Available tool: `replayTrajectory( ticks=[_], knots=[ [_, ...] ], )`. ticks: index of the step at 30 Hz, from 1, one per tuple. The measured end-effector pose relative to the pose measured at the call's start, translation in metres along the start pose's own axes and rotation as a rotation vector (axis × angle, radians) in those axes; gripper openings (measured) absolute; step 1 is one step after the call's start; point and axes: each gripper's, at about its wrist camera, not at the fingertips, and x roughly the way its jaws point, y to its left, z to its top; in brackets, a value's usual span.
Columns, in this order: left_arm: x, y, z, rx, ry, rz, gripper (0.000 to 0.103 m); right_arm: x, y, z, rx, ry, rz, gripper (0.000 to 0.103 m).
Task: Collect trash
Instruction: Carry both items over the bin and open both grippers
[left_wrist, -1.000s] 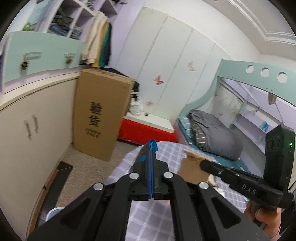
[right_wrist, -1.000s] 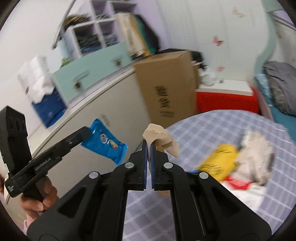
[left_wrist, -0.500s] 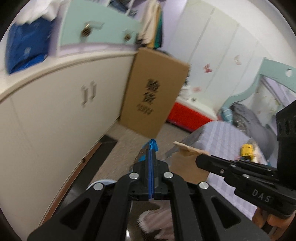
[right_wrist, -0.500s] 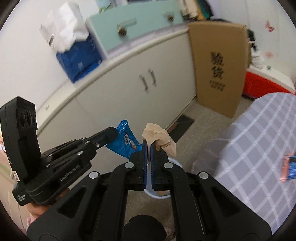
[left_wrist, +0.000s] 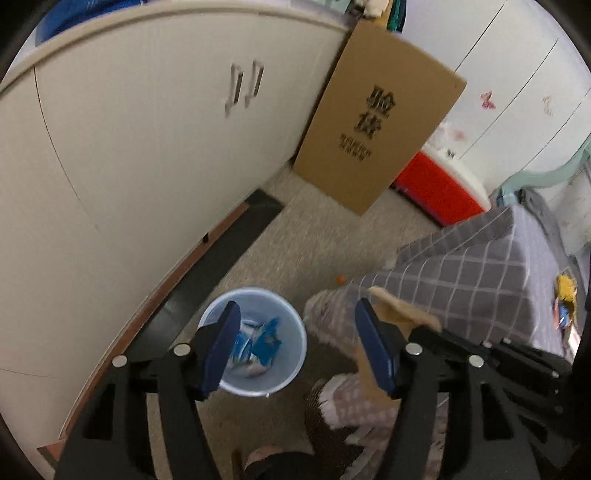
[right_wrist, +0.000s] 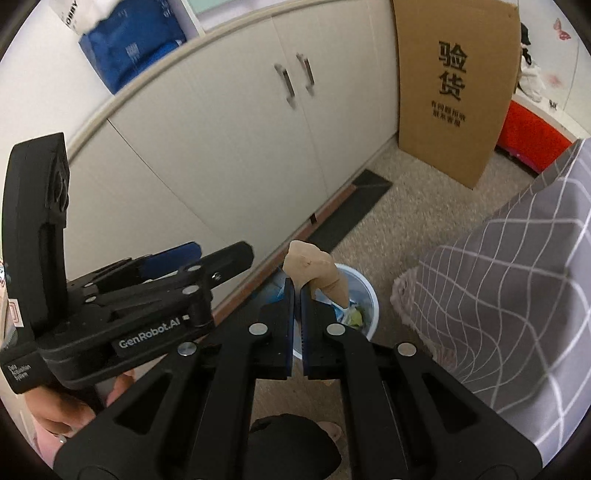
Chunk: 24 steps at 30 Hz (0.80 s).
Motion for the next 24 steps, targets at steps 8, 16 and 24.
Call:
replayTrajectory(
  ticks=[8,16,24],
  knots=[
    [0.005,0.014,-0.007,-0.011,0.011,0.061,0.064,0.019,0.002,-0.001,-0.001,0.037,-0.004,0.003],
    [-0.002,0.029,-0.009,-0.051,0.005,0.103,0.068,0.031,0.012,0.009,-0.032,0.058,-0.005,0.004],
    [-0.006,0.061,-0.015,-0.132,0.010,0.161,0.068,0.046,0.031,0.019,-0.099,0.061,-0.014,0.005]
  ],
)
